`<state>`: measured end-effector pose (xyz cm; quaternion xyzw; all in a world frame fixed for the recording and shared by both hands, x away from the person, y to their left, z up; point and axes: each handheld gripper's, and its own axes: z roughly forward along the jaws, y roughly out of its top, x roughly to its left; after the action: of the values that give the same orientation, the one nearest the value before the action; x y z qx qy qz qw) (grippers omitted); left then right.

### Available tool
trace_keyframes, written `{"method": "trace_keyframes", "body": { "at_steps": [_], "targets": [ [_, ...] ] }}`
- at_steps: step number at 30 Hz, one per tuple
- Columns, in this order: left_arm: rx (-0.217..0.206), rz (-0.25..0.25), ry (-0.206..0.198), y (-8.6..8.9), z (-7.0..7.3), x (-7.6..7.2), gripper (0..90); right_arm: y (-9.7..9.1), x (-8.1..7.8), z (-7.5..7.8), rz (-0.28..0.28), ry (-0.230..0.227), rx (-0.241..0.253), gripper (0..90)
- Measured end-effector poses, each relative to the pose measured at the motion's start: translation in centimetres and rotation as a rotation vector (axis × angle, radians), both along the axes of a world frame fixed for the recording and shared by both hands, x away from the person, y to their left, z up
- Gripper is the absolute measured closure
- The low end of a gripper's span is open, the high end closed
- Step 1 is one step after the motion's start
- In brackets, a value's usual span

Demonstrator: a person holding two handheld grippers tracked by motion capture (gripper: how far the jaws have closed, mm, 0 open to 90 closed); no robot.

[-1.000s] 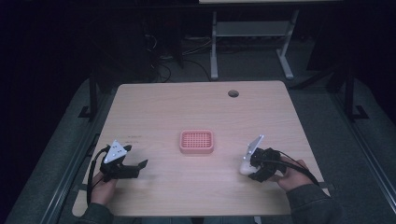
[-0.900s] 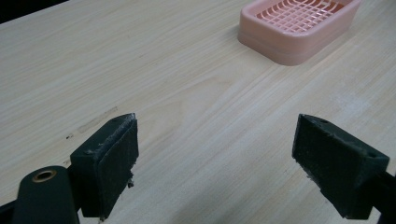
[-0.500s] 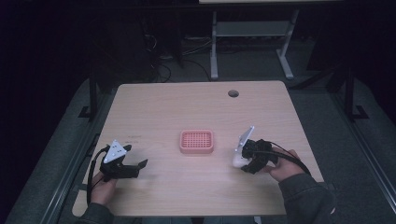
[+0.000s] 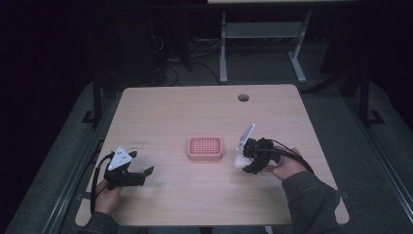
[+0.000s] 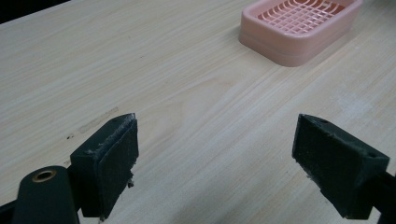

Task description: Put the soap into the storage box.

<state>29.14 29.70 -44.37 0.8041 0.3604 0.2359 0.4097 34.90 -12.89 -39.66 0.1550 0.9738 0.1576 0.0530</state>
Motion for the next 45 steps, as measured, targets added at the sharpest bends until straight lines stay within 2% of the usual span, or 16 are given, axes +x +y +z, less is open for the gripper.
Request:
{"method": "trace_keyframes", "body": {
  "at_steps": [5,33,45],
  "targets": [
    [0.002,0.001,0.002,0.0,0.0,0.0,13.9,0.6,0.6,0.3,0.01,0.002,0.017,48.8],
    [-0.001,0.001,0.0,0.1,0.0,0.0,13.9,3.8,2.7,0.3,0.061,0.013,-0.005,48.8],
    [-0.001,0.001,-0.001,0.1,0.0,0.1,13.9,4.8,3.6,1.2,0.072,0.013,-0.004,48.8]
  ]
}}
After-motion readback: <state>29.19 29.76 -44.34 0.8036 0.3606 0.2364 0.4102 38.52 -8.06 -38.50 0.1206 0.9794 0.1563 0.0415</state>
